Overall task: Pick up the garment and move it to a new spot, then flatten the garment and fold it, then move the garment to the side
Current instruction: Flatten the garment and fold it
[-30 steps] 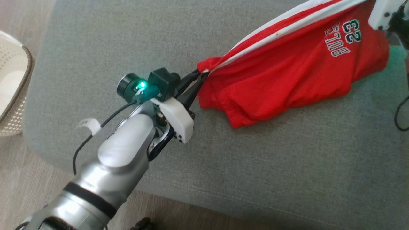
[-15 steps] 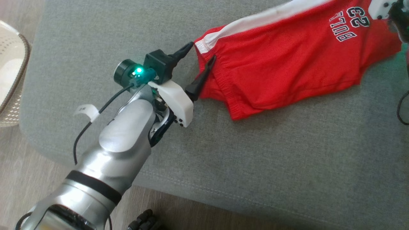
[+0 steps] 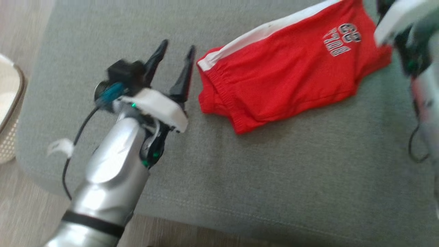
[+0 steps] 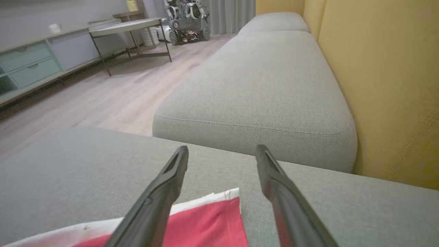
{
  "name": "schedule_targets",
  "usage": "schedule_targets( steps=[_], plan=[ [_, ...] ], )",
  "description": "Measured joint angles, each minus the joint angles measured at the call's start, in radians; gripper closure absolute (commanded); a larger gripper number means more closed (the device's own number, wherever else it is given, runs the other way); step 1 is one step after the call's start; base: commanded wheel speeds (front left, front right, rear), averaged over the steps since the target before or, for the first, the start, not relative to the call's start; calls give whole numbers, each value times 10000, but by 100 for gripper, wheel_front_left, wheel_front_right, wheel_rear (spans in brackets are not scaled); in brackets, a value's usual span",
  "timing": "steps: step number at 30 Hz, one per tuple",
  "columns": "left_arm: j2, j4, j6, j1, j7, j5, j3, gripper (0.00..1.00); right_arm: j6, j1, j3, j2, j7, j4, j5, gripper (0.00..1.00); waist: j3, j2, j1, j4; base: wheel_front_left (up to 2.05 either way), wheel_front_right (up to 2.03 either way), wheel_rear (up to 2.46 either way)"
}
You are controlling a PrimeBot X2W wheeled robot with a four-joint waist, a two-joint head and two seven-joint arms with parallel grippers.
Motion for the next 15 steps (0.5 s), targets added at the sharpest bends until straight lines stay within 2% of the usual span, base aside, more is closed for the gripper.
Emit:
schedule_targets(
  steps=[3,6,10,15],
  plan=[
    [-42,-614,73,644,0,-65,665,0,0,920,474,-104,-771,-502,261,0,-421,0,0,-170,0,0,0],
    [-111,-1066,67,1198,-2,33,1011,0,0,1530,1009,-393,-1791,-1064,-82,0,-833,0,0,-362,0,0,0],
    [-242,-1482,109,1993,-15,111,1444,0,0,2277,915,-451,-2366,-1402,-146,0,-1380,0,0,-619,0,0,0],
    [-307,-1839,445,2961,-15,640,1630,0,0,3711,575,-378,-2600,-1921,-270,0,-1987,0,-1,-919,0,0,0]
  ],
)
